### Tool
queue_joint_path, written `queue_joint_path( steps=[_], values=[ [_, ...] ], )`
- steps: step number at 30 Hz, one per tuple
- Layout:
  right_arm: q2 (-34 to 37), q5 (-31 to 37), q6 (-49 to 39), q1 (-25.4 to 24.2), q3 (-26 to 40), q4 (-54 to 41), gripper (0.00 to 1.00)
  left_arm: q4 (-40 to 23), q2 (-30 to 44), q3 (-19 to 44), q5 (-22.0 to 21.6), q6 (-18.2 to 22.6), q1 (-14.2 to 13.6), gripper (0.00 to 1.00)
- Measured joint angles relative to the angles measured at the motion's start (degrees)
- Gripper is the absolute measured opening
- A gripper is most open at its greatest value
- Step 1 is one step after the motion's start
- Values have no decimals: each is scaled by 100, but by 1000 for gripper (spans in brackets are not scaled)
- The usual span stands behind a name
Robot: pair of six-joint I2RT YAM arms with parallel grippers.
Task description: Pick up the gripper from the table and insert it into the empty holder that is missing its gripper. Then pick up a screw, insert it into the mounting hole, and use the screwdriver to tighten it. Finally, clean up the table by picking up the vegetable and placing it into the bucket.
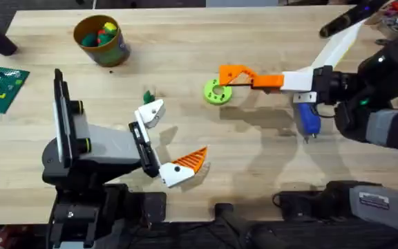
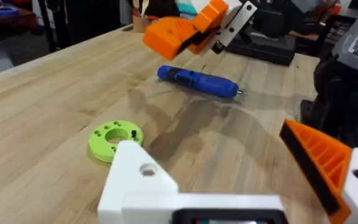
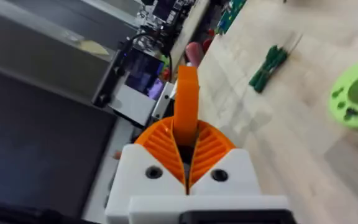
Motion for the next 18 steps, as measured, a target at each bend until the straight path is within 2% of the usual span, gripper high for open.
queue_joint_path(
  steps=[3,7,12,18],
  values=[
    [174,-7,714,41,-29,54,16,0,0,0,-2,2,0,986],
    [619,-110,1208,205,-35,77,16,0,0,0,0,2,0,986],
    [1233,-244,1431,482,-44,466,16,0,0,0,-2,2,0,986],
    [1396,-290,1577,622,-31,508,16,0,0,0,-2,2,0,986]
  ],
)
